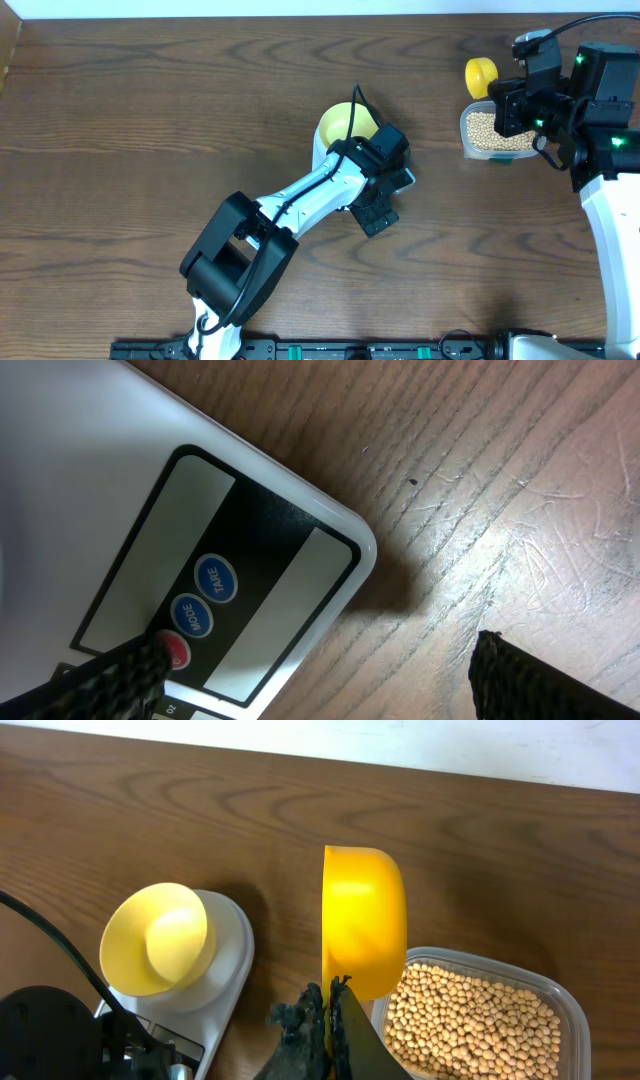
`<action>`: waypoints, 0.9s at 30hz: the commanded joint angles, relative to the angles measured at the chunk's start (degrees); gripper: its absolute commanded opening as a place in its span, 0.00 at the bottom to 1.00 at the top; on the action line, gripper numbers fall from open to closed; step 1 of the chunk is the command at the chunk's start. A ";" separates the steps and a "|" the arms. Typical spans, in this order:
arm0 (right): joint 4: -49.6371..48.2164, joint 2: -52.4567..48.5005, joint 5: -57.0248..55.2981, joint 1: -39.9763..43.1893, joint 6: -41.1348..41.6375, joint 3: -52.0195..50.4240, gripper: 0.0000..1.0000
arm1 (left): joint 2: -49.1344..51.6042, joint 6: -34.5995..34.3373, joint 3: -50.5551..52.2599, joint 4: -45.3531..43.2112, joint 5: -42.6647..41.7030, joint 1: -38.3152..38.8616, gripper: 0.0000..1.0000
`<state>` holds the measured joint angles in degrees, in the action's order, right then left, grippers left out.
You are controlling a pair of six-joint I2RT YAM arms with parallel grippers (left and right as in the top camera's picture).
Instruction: Scoop item into bowl and weigh 50g on scale
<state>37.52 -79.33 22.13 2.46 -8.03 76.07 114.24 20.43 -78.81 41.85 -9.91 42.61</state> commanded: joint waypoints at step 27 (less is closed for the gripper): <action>0.04 -0.20 0.52 0.02 -0.83 1.03 0.01 | -0.33 0.26 -0.72 -0.22 1.79 0.44 0.98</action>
<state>37.56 -79.33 22.13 2.46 -8.03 76.07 114.24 20.40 -78.96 41.54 -8.38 42.98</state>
